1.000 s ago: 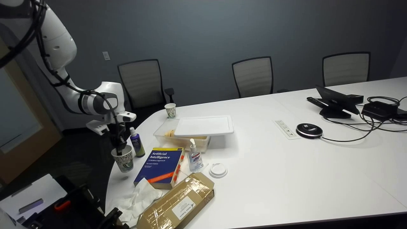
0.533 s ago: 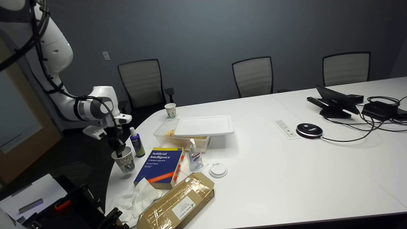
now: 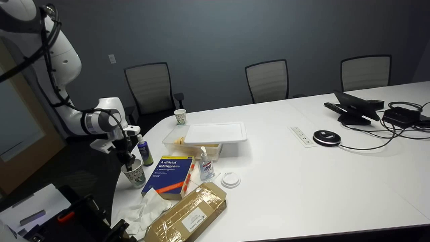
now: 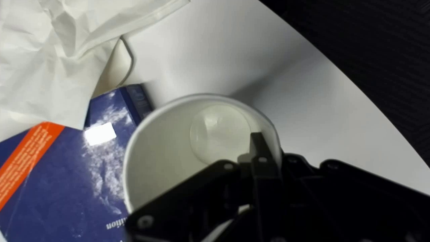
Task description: Move the cup next to the box to the left of the book
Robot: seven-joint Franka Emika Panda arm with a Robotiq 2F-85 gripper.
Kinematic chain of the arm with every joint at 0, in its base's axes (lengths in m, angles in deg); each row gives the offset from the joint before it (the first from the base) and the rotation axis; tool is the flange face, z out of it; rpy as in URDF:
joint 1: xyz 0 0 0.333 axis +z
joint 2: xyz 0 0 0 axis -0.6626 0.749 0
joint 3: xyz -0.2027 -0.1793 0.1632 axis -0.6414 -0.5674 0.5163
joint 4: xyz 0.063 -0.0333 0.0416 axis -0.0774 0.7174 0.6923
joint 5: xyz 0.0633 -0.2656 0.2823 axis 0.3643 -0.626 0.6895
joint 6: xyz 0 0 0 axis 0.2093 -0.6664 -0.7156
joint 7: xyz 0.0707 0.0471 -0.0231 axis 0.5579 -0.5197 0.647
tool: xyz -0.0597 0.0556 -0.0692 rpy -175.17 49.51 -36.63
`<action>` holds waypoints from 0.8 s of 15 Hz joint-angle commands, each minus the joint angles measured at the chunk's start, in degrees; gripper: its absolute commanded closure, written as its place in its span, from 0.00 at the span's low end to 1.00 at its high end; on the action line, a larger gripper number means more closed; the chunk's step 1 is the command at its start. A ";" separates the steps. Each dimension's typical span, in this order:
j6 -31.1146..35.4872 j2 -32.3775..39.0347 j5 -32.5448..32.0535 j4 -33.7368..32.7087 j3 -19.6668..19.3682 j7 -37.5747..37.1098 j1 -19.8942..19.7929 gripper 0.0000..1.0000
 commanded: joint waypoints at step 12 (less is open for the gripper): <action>0.14 -3.40 -2.23 1.10 -9.06 -4.54 13.34 0.06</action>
